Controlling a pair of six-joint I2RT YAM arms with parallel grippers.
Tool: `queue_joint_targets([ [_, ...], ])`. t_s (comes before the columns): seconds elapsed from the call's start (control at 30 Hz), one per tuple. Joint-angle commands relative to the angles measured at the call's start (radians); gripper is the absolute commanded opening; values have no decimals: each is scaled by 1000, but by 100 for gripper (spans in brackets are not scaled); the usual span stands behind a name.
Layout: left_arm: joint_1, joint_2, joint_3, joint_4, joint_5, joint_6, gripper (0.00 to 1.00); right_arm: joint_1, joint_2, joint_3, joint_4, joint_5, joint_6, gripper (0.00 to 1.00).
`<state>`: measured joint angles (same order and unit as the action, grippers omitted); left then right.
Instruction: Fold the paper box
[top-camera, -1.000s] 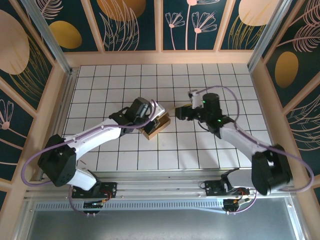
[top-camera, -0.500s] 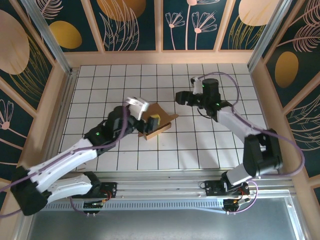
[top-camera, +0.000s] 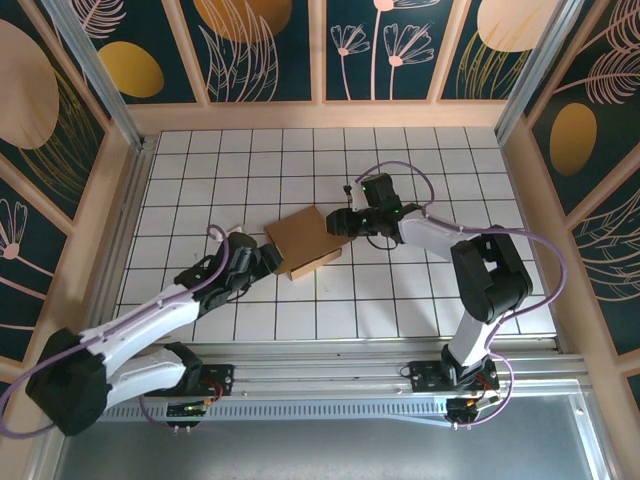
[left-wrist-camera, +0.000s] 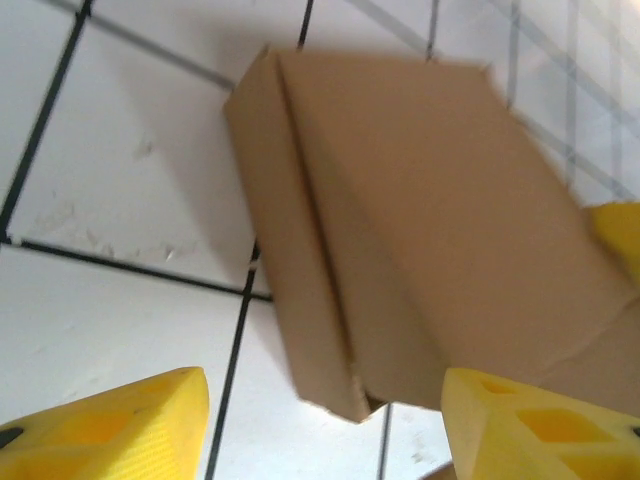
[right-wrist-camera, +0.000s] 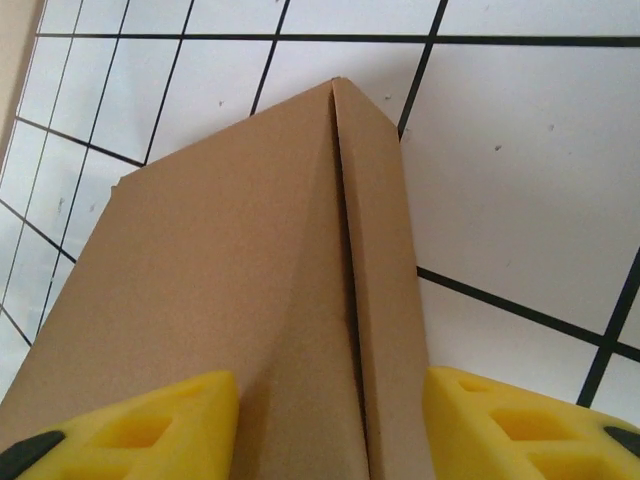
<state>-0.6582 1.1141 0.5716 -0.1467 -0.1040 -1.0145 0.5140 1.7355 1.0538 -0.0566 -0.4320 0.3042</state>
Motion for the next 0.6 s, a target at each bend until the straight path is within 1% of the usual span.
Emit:
queue_joint_targets([
  [0.0, 4, 70, 19, 120, 66, 8, 63, 25, 31, -37, 3, 63, -6, 48],
  [0.07, 7, 113, 19, 127, 37, 14, 61, 42, 44, -48, -2, 99, -33, 42],
  [0.13, 13, 143, 6, 135, 28, 13, 57, 60, 57, -54, -9, 101, -48, 37],
  [0.2, 15, 164, -17, 160, 26, 10, 52, 76, 71, -62, -8, 106, -53, 32],
  [0.27, 18, 190, -39, 195, 37, 11, 46, 94, 91, -69, -3, 117, -54, 31],
  [0.33, 19, 221, -52, 216, 40, 17, 45, 111, 110, -79, 3, 153, -56, 33],
  [0.47, 20, 282, -89, 273, 36, 20, 45, 127, 130, -83, -8, 213, -60, 40],
  [0.5, 22, 297, -97, 299, 50, 26, 45, 126, 124, -84, -11, 215, -61, 42],
  [0.57, 22, 310, -108, 383, 110, 67, 46, 120, 104, -85, 3, 167, -62, 50],
])
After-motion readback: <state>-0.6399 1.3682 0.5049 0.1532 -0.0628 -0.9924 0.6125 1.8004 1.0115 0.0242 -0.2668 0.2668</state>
